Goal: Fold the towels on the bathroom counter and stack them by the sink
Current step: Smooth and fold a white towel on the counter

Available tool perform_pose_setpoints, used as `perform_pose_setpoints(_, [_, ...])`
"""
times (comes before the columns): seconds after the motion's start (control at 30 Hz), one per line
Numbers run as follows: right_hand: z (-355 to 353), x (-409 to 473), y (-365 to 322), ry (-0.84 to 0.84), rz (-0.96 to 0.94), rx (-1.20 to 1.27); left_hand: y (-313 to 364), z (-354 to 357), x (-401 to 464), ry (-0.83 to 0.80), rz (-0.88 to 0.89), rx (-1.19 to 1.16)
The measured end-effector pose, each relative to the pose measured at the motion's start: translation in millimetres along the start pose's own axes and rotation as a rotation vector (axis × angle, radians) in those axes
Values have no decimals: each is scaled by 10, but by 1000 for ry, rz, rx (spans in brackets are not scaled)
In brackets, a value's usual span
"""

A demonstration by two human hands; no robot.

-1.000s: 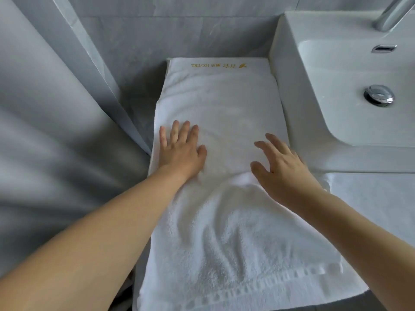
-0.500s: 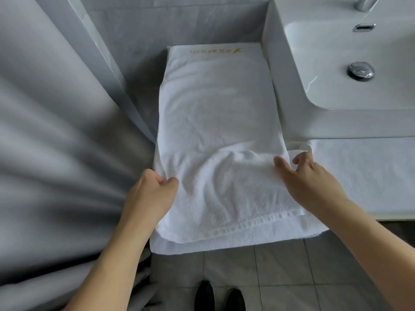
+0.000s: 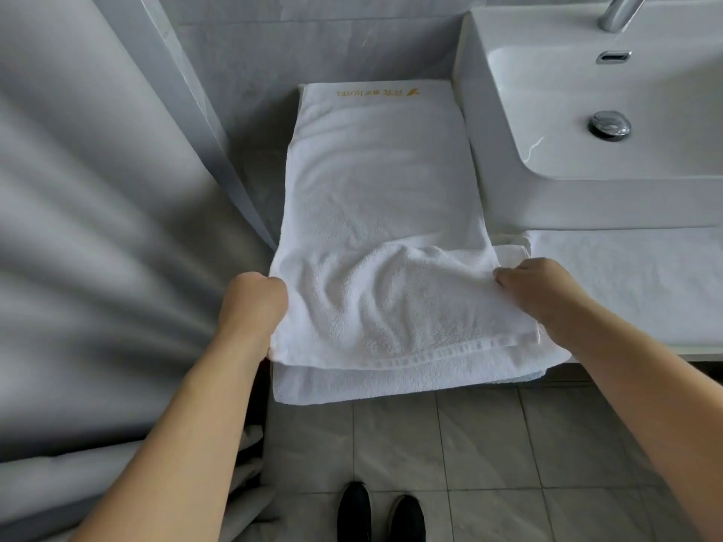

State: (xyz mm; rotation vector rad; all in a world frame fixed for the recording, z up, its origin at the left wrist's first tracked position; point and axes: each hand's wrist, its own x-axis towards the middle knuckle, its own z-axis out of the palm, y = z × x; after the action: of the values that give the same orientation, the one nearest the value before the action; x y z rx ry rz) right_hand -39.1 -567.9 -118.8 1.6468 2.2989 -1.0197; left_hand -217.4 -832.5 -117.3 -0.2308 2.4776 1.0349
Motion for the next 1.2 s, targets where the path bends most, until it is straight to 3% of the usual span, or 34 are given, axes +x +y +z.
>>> perform_pose_setpoints(0.13, [-93,-85,32,68,2,219,-82,-134,24,-72,-190,-334])
perform_pose_setpoints(0.3, [-115,-161,151,-2,97,179,-188,-115,61,-115,-201,-357])
perform_pose_setpoints(0.37, [-109,-154,200,16,94,136,-245,-91,86,-98,-152,-266])
perform_pose_setpoints(0.43, [-92,-153,246,53,50,70,-287,-47,64,-7,32,0])
perform_pose_setpoints(0.53, [25,-230,299,116,-57,-105,-254,120,-168,244,480,497])
perform_pose_setpoints(0.6, [142,-311,291,264,-238,-228,-107,323,-337,247,778,561])
perform_pose_setpoints(0.67, [260,-387,193,345,-494,-322,71,540,-407,148,938,640])
perform_pose_setpoints(0.77, [434,-394,-39,238,-700,-419,222,819,-308,-53,925,743])
perform_pose_setpoints(0.93, [688,-141,-44,36,-631,-489,-74,863,-10,-152,810,827])
perform_pose_setpoints(1.1, [475,38,225,66,-526,-627,-356,504,104,-33,719,888])
perform_pose_setpoints(1.2, [413,-90,262,179,-573,-655,-392,345,-46,-173,851,902])
